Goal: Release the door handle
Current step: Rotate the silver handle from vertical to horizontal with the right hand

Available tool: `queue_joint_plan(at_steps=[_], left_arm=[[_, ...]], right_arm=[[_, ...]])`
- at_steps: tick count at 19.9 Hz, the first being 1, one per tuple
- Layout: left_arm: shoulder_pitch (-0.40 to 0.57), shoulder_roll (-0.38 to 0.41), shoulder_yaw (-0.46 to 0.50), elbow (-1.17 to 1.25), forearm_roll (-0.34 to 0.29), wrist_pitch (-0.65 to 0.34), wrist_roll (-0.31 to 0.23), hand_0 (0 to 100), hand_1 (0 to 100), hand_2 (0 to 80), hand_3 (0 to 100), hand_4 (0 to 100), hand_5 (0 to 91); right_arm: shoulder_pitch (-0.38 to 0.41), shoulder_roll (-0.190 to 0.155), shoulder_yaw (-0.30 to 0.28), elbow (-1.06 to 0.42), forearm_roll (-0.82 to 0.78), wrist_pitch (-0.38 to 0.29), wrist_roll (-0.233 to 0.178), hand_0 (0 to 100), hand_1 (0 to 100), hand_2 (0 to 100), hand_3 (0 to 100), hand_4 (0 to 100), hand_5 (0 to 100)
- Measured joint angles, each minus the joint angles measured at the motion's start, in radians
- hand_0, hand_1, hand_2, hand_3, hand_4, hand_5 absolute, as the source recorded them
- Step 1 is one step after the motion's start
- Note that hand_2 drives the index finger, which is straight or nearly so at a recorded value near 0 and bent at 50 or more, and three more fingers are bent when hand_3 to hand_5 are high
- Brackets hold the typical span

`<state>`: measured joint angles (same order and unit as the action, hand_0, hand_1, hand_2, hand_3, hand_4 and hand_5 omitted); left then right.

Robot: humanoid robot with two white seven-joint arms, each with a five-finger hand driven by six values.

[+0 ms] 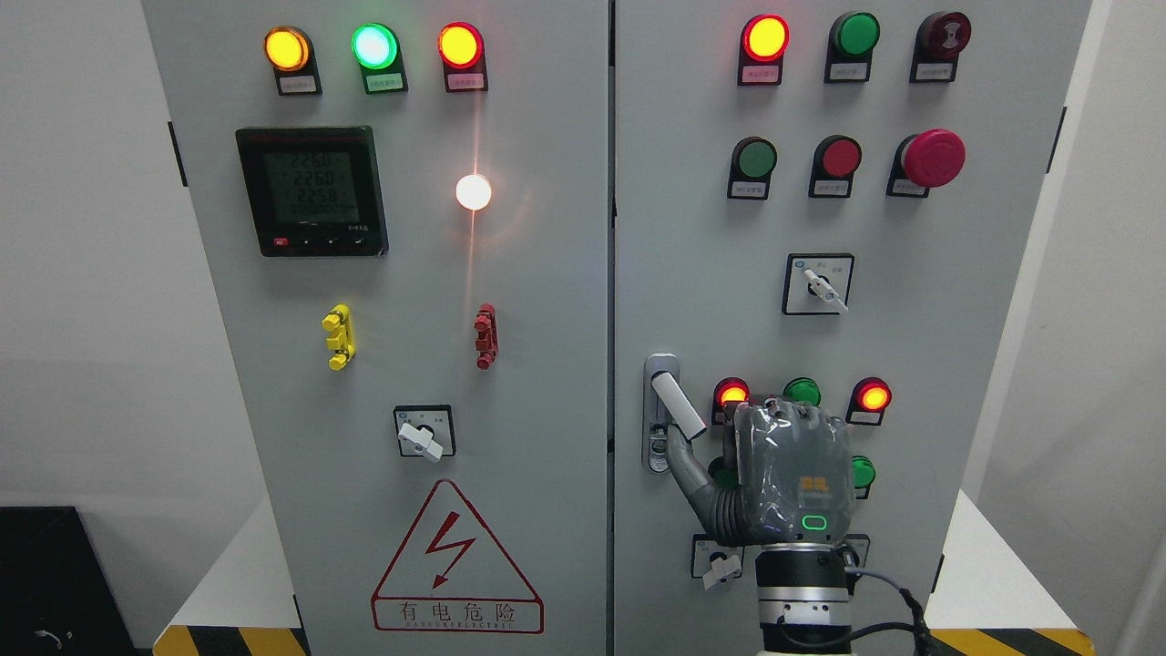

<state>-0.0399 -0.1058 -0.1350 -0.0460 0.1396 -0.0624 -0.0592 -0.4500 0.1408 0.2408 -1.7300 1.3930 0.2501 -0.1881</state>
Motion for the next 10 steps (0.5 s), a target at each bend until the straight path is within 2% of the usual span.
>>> queue_joint_plan(at_steps=[10], left_arm=[[0.0,0.0,0.0,0.0,0.0,0.0,0.0,12,56,0.0,0,0,0.0]], right_arm=[[0.001,0.0,-0.003,-0.005,0.0,0.0,-0.003,44,41,100,100,95,100]])
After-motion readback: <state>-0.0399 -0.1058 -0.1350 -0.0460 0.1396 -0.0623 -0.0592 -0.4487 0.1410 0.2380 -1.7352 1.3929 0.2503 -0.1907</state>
